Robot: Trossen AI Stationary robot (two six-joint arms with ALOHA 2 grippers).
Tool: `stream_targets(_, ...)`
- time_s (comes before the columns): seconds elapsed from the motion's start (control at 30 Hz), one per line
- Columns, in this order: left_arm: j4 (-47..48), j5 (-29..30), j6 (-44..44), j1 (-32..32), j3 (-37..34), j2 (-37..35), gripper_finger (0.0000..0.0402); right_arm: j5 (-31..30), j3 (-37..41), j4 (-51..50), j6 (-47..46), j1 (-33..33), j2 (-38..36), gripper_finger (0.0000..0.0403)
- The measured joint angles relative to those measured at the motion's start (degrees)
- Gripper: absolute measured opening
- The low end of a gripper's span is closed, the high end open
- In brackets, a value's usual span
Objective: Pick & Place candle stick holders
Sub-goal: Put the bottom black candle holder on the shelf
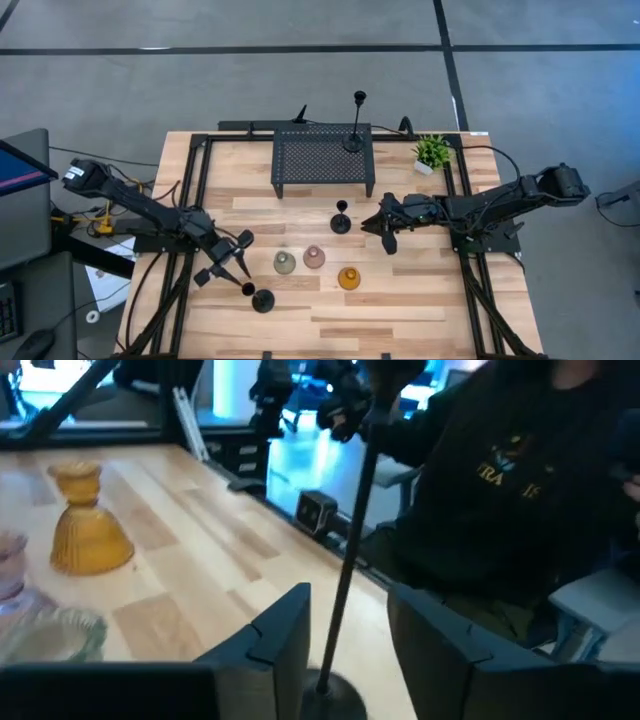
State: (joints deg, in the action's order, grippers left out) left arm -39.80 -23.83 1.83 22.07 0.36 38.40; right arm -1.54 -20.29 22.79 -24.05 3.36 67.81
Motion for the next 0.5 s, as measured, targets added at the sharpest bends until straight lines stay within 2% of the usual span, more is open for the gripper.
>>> stream_targets(0.2,-4.0,8.5,0.1,1.9,0.0,5.6,0.0147,0.0,0.0,0.0,0.5,0.0,0.0,0.0076)
stream_targets(0.5,-14.2,8.8,0.2,5.0,0.0,14.0,0.0150,0.0,0.0,0.0,0.6,0.0,0.0,0.0075)
